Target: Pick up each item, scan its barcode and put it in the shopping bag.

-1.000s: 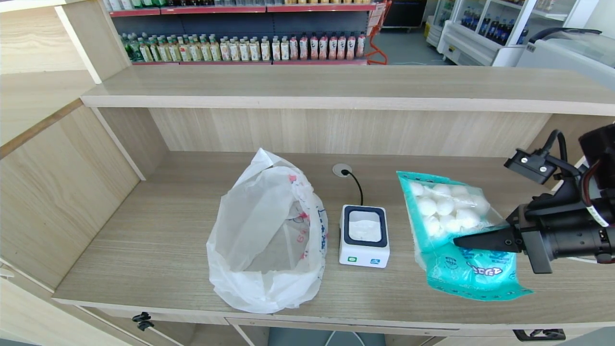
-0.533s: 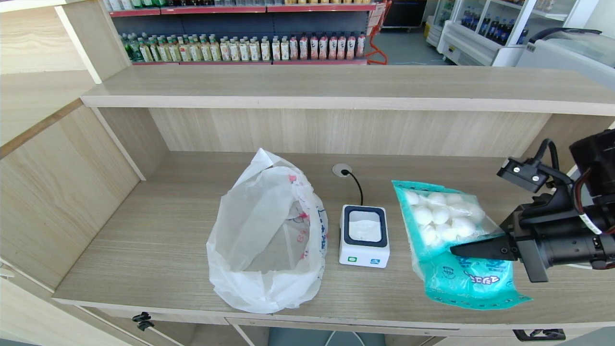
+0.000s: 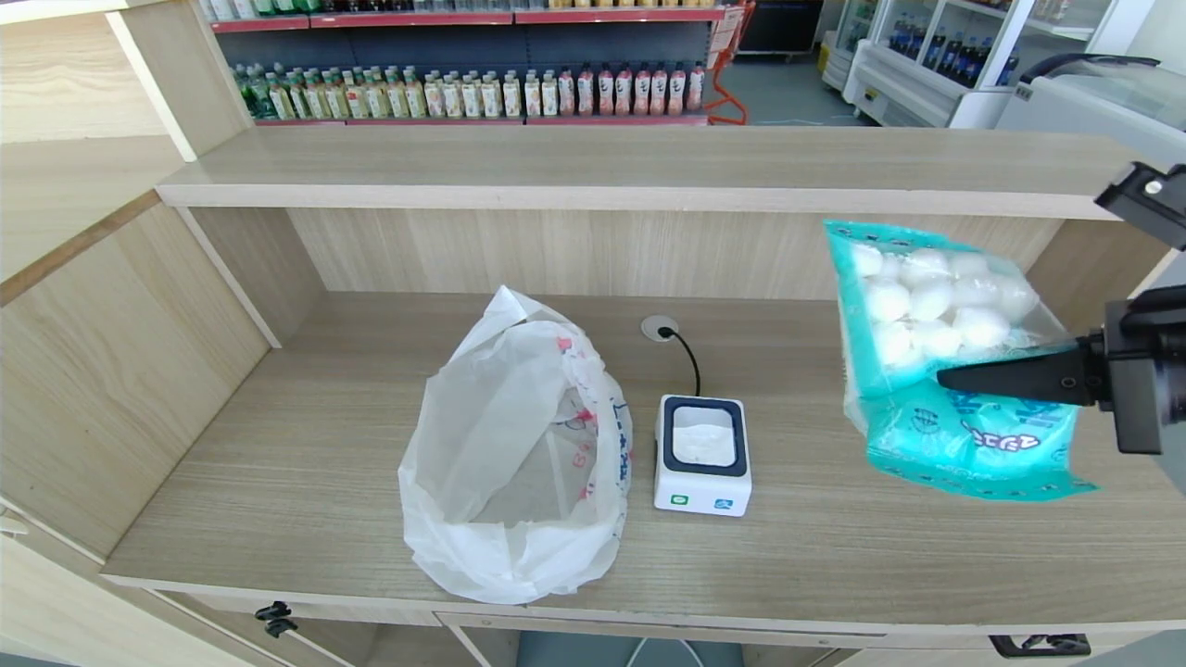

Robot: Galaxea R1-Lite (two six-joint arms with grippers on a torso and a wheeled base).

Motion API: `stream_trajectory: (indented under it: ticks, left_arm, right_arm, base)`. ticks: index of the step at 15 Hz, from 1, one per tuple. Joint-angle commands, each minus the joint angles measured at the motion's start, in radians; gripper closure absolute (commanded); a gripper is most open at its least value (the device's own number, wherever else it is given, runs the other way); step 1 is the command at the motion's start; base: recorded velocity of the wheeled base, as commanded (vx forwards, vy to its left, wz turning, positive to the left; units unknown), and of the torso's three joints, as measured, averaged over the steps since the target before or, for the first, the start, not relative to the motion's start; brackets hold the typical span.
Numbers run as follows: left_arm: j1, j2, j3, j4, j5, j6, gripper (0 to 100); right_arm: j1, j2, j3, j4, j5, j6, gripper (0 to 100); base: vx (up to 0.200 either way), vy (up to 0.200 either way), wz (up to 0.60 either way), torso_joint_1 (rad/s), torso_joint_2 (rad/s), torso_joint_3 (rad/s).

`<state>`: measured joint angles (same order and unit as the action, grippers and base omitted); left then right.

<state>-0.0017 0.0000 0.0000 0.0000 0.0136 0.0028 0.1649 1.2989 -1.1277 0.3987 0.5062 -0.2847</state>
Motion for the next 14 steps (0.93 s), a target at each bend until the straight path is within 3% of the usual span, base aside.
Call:
stream_trajectory:
  ticks: [1,2,4,5,8,9,14]
  left_arm:
    - [0.0,0.002,0.0,0.0,0.0,0.0,0]
    - [0.0,0.002,0.0,0.0,0.0,0.0,0]
    - [0.0,0.002,0.0,0.0,0.0,0.0,0]
    - [0.0,0.0,0.0,0.0,0.0,0.0,0]
    - [0.0,0.0,0.0,0.0,0.0,0.0,0]
    - [0.0,0.002,0.0,0.0,0.0,0.0,0]
    - [0.0,0.0,0.0,0.0,0.0,0.0,0]
  right_arm:
    - [-0.008,-0.087,-0.043,0.117,-0.121,0.018,100]
    - [-0.007,-0.079,-0.121,0.249,-0.189,0.076,100]
    - [0.036,-0.04,-0.316,0.367,-0.225,0.249,100]
    - [0.076,-0.013,-0.399,0.367,-0.301,0.343,100]
    - [0.28,0.065,-0.5,0.368,-0.799,0.43,100]
    - [0.297,0.072,-0.498,0.365,-0.871,0.435,100]
    - [0.301,0.056,-0.472,0.308,-0.933,0.438,100]
  base:
    - [0.0,0.0,0.0,0.0,0.0,0.0]
    - [0.0,0.0,0.0,0.0,0.0,0.0]
    - [0.0,0.0,0.0,0.0,0.0,0.0]
    - [0.0,0.0,0.0,0.0,0.0,0.0]
    - [0.0,0.0,0.0,0.0,0.0,0.0]
    - [0.0,0.0,0.0,0.0,0.0,0.0]
    - [0.0,0.0,0.0,0.0,0.0,0.0]
